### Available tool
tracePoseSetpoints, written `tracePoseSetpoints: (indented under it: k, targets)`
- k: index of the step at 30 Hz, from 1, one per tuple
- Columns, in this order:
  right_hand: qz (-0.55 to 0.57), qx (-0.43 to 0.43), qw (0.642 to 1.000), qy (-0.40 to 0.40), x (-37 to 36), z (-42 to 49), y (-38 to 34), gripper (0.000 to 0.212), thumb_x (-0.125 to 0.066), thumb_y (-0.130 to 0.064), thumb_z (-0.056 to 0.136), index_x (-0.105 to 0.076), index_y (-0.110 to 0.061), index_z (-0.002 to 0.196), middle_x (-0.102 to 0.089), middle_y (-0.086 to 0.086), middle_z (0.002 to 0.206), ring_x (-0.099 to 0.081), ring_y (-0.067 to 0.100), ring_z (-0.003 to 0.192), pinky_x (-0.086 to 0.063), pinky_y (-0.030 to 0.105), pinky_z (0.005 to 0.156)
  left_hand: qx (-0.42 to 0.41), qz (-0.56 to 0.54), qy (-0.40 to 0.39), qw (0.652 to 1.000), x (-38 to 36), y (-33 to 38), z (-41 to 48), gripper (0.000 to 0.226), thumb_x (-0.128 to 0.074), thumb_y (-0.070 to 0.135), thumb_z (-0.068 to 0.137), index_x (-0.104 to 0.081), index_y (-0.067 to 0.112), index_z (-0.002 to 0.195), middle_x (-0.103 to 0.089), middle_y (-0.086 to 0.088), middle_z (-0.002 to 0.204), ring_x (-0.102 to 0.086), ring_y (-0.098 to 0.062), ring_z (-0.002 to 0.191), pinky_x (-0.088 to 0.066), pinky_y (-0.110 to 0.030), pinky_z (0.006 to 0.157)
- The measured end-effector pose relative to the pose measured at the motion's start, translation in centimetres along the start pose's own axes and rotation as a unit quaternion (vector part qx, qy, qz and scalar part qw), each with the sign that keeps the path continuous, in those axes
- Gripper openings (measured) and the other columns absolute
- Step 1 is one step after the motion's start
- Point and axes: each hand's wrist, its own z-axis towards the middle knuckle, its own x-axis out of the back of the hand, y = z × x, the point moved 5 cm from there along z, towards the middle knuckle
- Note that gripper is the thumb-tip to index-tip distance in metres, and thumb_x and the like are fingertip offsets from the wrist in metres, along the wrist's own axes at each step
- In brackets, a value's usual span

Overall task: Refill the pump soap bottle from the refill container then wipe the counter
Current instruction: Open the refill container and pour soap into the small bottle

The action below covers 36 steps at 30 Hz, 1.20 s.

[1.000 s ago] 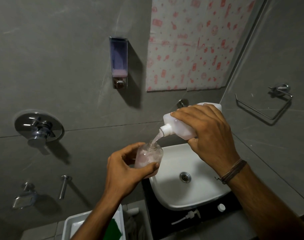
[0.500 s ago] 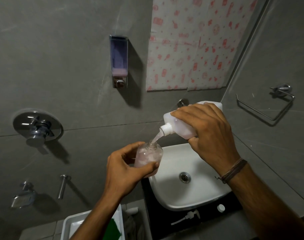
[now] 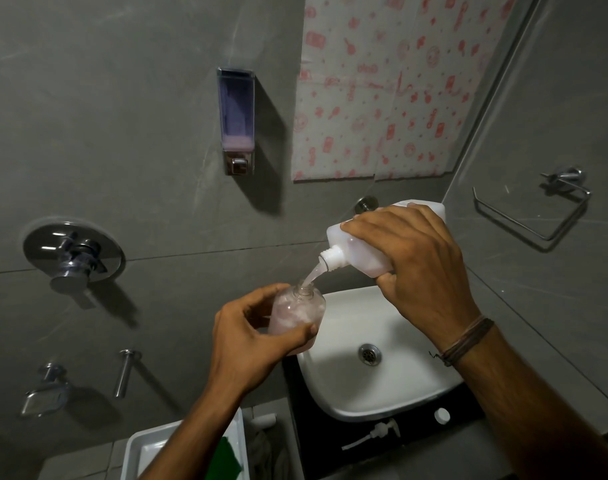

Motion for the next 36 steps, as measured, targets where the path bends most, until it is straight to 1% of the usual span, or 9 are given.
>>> tracePoseSetpoints:
  k: [2, 7, 14, 18, 28, 32, 36]
  targets:
    - [-0.003, 0.000, 1.000, -0.001, 0.00, 0.00, -0.01, 0.044, -0.069, -0.014, 0.081, -0.072, -0.022, 0.125, -0.073, -0.004, 0.121, -0.064, 0.025, 0.115, -0.042, 0.041, 0.107, 0.001, 0.003, -0.001, 1.000, -0.02, -0.10, 0.02, 0.059, -0.100, 0.044, 0.056, -0.081, 0.042, 0.112, -0.084, 0.018, 0.100, -0.081, -0.007, 0.091, -0.061, -0.016, 0.074]
    - [-0.006, -0.002, 1.000, -0.006, -0.16, -0.02, 0.07, 0.048, -0.073, -0.011, 0.079, -0.071, -0.022, 0.126, -0.073, -0.003, 0.122, -0.065, 0.026, 0.116, -0.042, 0.042, 0.107, -0.002, 0.006, -0.001, 1.000, -0.05, -0.07, -0.07, 0.058, -0.100, 0.043, 0.055, -0.080, 0.048, 0.109, -0.084, 0.020, 0.100, -0.081, -0.005, 0.090, -0.061, -0.015, 0.073]
    - [-0.002, 0.000, 1.000, -0.013, -0.29, 0.03, 0.11, 0.047, -0.072, -0.015, 0.081, -0.071, -0.022, 0.127, -0.072, -0.002, 0.124, -0.065, 0.027, 0.116, -0.044, 0.045, 0.108, -0.002, 0.008, 0.002, 1.000, -0.06, 0.05, -0.05, 0.057, -0.098, 0.046, 0.054, -0.079, 0.049, 0.108, -0.084, 0.021, 0.099, -0.081, -0.005, 0.089, -0.061, -0.015, 0.073]
    - [-0.004, -0.001, 1.000, -0.016, -0.23, 0.08, 0.09, 0.049, -0.071, -0.013, 0.079, -0.071, -0.021, 0.127, -0.072, -0.002, 0.124, -0.065, 0.028, 0.116, -0.044, 0.046, 0.107, -0.003, 0.007, 0.005, 1.000, -0.03, 0.19, -0.07, 0.056, -0.098, 0.045, 0.054, -0.079, 0.053, 0.106, -0.083, 0.022, 0.098, -0.081, -0.004, 0.089, -0.061, -0.014, 0.073]
    - [-0.010, 0.001, 1.000, -0.025, -0.29, 0.22, 0.08, 0.050, -0.070, -0.013, 0.079, -0.070, -0.023, 0.128, -0.072, -0.003, 0.125, -0.064, 0.027, 0.117, -0.043, 0.047, 0.108, 0.005, 0.009, 0.000, 1.000, 0.01, -0.22, -0.14, 0.059, -0.099, 0.047, 0.055, -0.080, 0.044, 0.112, -0.084, 0.021, 0.101, -0.081, -0.006, 0.093, -0.063, -0.017, 0.075]
    - [-0.010, 0.001, 1.000, -0.021, -0.26, 0.24, 0.02, 0.049, -0.072, -0.012, 0.080, -0.071, -0.022, 0.127, -0.072, -0.003, 0.124, -0.065, 0.028, 0.116, -0.044, 0.048, 0.107, 0.008, 0.007, 0.000, 1.000, 0.07, -0.30, -0.14, 0.060, -0.100, 0.046, 0.056, -0.080, 0.043, 0.112, -0.084, 0.020, 0.102, -0.081, -0.007, 0.093, -0.062, -0.016, 0.075]
    - [-0.013, 0.004, 1.000, -0.024, -0.26, 0.33, -0.16, 0.045, -0.068, -0.016, 0.082, -0.071, -0.023, 0.127, -0.072, -0.003, 0.123, -0.064, 0.028, 0.116, -0.044, 0.047, 0.107, 0.004, 0.007, 0.001, 1.000, 0.12, -0.16, -0.14, 0.058, -0.099, 0.044, 0.055, -0.081, 0.044, 0.110, -0.084, 0.020, 0.100, -0.081, -0.007, 0.092, -0.063, -0.017, 0.075]
